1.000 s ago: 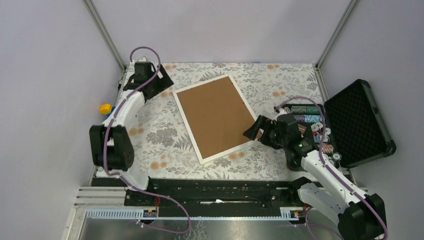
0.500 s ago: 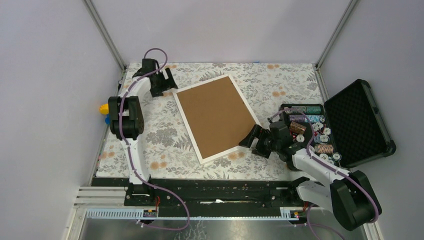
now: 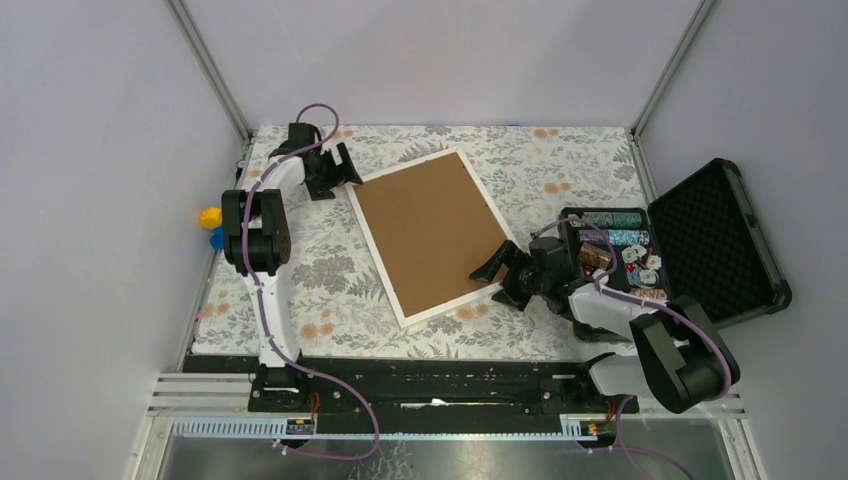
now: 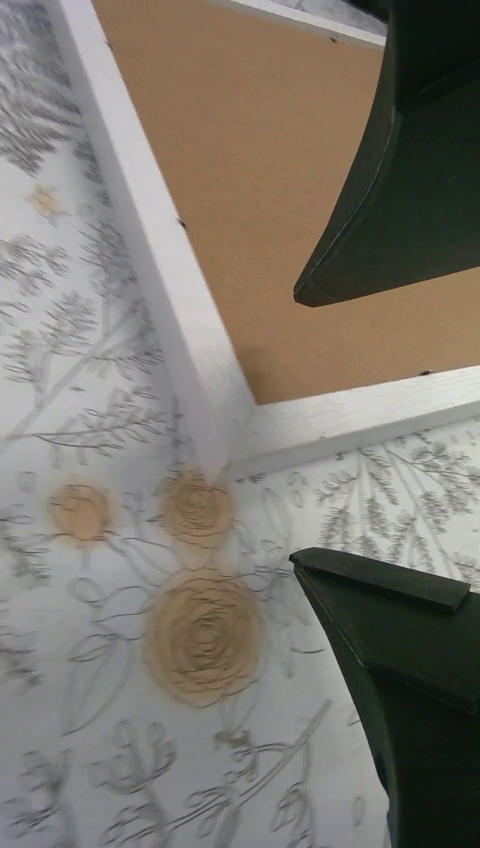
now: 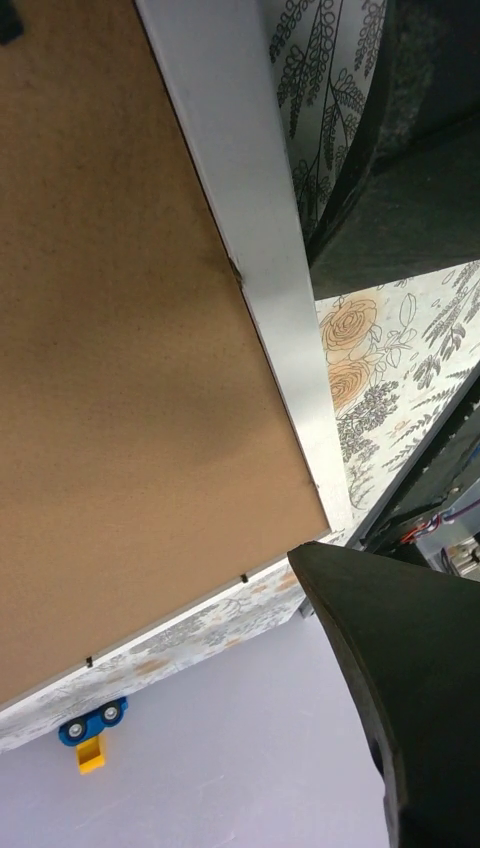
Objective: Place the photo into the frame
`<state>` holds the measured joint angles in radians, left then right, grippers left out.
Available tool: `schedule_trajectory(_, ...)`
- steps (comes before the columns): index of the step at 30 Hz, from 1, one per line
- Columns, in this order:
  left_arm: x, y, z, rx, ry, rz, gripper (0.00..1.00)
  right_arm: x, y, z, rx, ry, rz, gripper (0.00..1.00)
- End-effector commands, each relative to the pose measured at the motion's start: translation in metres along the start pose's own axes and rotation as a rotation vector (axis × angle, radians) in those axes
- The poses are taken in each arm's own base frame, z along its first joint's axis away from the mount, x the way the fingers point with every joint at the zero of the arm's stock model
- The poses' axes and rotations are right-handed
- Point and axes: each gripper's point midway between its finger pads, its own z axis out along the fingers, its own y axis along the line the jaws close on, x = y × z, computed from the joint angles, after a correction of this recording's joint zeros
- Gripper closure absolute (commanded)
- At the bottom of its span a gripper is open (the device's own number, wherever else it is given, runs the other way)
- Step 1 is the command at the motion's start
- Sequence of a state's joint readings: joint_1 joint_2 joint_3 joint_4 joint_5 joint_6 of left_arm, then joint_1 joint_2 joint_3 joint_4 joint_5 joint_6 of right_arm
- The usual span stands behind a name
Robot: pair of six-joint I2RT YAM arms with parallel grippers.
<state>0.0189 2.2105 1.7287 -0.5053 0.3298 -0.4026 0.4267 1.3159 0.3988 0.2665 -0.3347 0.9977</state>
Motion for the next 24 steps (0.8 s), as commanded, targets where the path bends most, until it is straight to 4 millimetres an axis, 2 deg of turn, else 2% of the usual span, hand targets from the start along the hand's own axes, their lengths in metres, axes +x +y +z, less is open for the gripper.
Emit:
schedule_trajectory(1, -0.081, -0.03, -0.028, 0.069, -0.305, 0.078, 0.01, -0.012, -0.005, 0.005, 0.033, -0.076, 0.044, 0.0)
schedule_trajectory(3, -0.102, -0.047, -0.028, 0.161, -0.41, 0.099, 0.01, -0.016, -0.009, 0.004, 0.06, -0.1, 0.034, 0.0)
schedule_trajectory(6, -0.121, -0.073, -0.016, 0.298, -0.509, 0.134, 0.01, -0.022, -0.007, 0.001, 0.064, -0.126, 0.017, 0.0)
schedule_trajectory(9, -0.136, -0.084, 0.005, 0.346, -0.514, 0.117, 0.01, -0.022, -0.004, -0.002, 0.062, -0.124, 0.004, 0.0)
schedule_trajectory(10, -0.136, -0.09, 0.015, 0.36, -0.499, 0.115, 0.01, -0.021, -0.006, -0.002, 0.069, -0.123, 0.002, 0.0)
schedule_trajectory(13, -0.121, -0.104, 0.052, 0.39, -0.431, 0.116, 0.01, -0.019, -0.015, 0.0, 0.094, -0.117, 0.005, 0.0)
schedule_trajectory(16, -0.109, -0.104, 0.077, 0.364, -0.373, 0.125, 0.01, -0.018, -0.018, 0.006, 0.104, -0.104, 0.006, 0.0)
schedule_trajectory(21, -0.083, -0.093, 0.096, 0.364, -0.291, 0.099, 0.01, -0.02, -0.02, 0.014, 0.113, -0.09, -0.009, 0.0)
schedule_trajectory(24, -0.059, -0.074, 0.103, 0.281, -0.195, 0.072, 0.02, -0.026, -0.015, 0.018, 0.115, -0.095, -0.049, 0.0)
